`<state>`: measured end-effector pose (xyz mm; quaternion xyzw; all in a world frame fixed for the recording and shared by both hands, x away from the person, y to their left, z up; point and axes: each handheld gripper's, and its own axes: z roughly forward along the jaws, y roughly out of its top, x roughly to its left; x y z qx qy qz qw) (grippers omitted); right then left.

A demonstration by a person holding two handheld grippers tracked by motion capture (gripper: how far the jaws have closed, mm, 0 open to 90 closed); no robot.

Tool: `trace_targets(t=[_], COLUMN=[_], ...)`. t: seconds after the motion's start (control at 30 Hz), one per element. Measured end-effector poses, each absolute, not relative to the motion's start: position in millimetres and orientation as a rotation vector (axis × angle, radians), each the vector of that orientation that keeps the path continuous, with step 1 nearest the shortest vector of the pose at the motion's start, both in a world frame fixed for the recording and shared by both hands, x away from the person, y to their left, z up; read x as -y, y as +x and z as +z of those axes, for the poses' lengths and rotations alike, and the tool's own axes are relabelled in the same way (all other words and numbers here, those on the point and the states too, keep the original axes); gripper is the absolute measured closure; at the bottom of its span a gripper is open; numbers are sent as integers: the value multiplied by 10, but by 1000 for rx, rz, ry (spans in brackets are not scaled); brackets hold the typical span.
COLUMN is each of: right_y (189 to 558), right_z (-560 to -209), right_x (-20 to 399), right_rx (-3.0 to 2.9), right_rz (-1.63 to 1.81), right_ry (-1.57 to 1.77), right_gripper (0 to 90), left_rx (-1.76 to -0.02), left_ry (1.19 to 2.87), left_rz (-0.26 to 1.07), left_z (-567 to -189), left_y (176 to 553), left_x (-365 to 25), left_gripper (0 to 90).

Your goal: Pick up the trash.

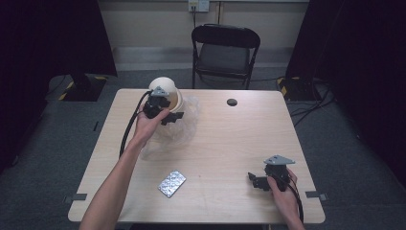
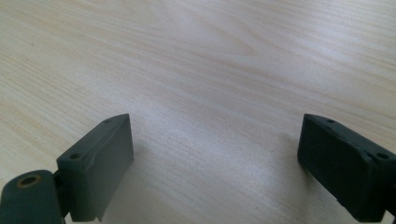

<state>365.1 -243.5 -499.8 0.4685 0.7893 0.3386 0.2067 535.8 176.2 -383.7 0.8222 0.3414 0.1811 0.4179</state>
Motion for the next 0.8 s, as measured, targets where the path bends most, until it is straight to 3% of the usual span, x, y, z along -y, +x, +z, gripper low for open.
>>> trace_targets(t=[0.37,0.8], right_y=[3651,3651], right_z=[-4999,-4999], right_x=[2435,2435], right_rx=[-2198,-2198], right_rz=[943,943], right_ry=[1305,1305], right_gripper=[98,97], left_rx=[-860,-794], left_ry=[2062,1994], left_rz=[434,431], left_z=[-3839,-3705], left_y=[5334,4945], left_x=[-1757,-1901], left_gripper=[179,195])
